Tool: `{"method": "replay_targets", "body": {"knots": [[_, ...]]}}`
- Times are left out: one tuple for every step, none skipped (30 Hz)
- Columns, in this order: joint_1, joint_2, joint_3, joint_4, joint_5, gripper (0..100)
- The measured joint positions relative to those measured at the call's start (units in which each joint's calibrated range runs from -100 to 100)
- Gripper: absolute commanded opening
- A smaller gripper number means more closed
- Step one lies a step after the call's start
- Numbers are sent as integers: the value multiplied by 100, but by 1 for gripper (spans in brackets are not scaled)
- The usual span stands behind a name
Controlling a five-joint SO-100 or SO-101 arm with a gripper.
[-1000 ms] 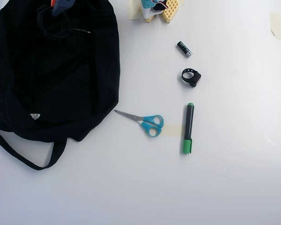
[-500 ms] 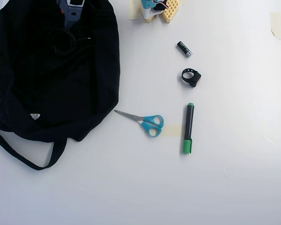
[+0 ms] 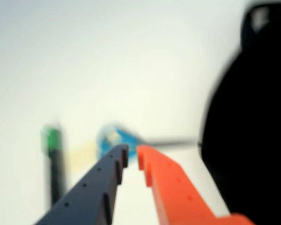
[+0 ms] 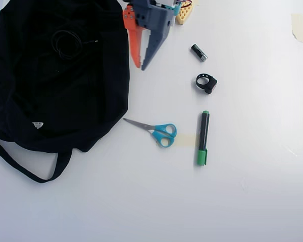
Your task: Put the cable into the black bag
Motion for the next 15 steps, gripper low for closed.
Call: {"method": "replay_targets", "body": {"knots": [[-15,-141,0,0,-29,2],[-22,-266,31,0,-44,2],[-125,-374,94,0,-54,2],[-242,-473,189,0,-59,2],[-397,-581,307,0,-59,2],[-448,-697,448,0,-59,2],[-522,-847,629,0,-54,2],[-632,-1021,841,0,-49,2],[-757,-1229,1069,0,-49,2],[-896,-1461,1313,0,-49,2],[-918,-1727,1564,0,-49,2],[-940,-2001,1840,0,-49,2],[-918,-2283,2131,0,-49,2],[-992,-2582,2421,0,-29,2],[-1051,-2881,2728,0,20,2]]}}
